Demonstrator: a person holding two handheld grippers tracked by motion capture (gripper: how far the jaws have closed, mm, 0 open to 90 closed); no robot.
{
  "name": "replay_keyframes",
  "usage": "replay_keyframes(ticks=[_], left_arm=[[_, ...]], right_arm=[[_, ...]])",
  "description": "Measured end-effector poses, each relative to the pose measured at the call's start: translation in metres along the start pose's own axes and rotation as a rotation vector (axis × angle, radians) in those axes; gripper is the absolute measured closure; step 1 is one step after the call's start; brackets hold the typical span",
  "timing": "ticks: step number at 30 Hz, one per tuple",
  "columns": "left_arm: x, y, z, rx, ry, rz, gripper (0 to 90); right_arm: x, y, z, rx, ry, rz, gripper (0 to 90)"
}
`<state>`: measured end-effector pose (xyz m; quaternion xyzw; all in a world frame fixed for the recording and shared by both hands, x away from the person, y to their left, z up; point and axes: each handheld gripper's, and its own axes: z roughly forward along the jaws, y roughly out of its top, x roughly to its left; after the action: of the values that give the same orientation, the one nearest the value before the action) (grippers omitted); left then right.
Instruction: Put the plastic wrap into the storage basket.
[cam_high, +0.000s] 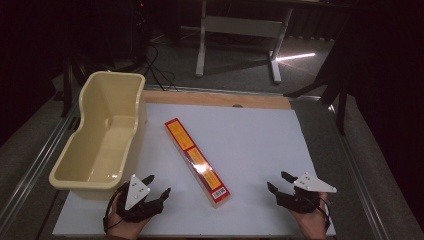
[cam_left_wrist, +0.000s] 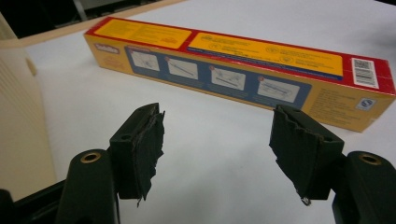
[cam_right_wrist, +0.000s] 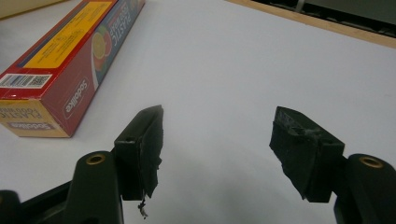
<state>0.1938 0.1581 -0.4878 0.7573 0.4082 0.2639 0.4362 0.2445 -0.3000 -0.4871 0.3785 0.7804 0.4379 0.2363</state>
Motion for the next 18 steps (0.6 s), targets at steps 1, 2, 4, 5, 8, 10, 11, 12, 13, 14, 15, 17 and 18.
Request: replay_keyframes(ticks=[1, 2, 4, 5, 8, 10, 11, 12, 13, 14, 15, 17, 18], left_arm=[[0.0, 0.0, 0.0, 0.0, 0.0, 0.0, 34.3], [0.001, 0.0, 0.0, -0.009, 0.001, -0.006, 34.3], [0.002, 0.0, 0.001, -0.012, 0.002, -0.016, 34.2], [0.002, 0.0, 0.0, -0.016, 0.003, -0.019, 34.2], [0.003, 0.0, -0.001, -0.023, 0.005, -0.02, 34.2], [0.004, 0.0, -0.001, -0.029, 0.009, -0.025, 34.3], [0.004, 0.001, -0.001, -0.03, 0.013, -0.025, 34.3], [0.004, 0.001, -0.002, -0.034, 0.01, -0.026, 34.3], [0.004, 0.001, -0.002, -0.034, 0.01, -0.026, 34.3], [0.004, 0.001, -0.002, -0.036, 0.011, -0.02, 34.3], [0.004, 0.001, -0.002, -0.037, 0.009, -0.02, 34.3], [0.003, 0.001, -0.001, -0.038, 0.011, -0.017, 34.3], [0.003, 0.001, -0.001, -0.038, 0.01, -0.018, 34.2]], right_arm=[[0.0, 0.0, 0.001, 0.002, 0.002, 0.001, 34.3], [0.001, 0.0, 0.001, -0.001, 0.005, 0.001, 34.4], [0.001, 0.001, 0.001, -0.009, 0.009, 0.008, 34.6], [0.0, 0.002, 0.001, -0.016, 0.016, 0.017, 34.7], [0.0, 0.002, 0.002, -0.019, 0.022, 0.025, 34.8], [0.0, 0.003, 0.002, -0.017, 0.018, 0.024, 36.0], [0.003, 0.004, 0.003, -0.018, 0.029, 0.018, 38.2], [0.005, 0.004, 0.003, -0.016, 0.031, 0.013, 38.5], [0.005, 0.004, 0.003, -0.016, 0.031, 0.013, 38.5], [0.009, 0.006, 0.005, -0.02, 0.037, 0.007, 38.5], [0.011, 0.007, 0.006, -0.024, 0.039, 0.009, 38.6], [0.014, 0.009, 0.007, -0.025, 0.042, 0.004, 38.5], [0.015, 0.01, 0.008, -0.026, 0.047, 0.003, 38.5]])
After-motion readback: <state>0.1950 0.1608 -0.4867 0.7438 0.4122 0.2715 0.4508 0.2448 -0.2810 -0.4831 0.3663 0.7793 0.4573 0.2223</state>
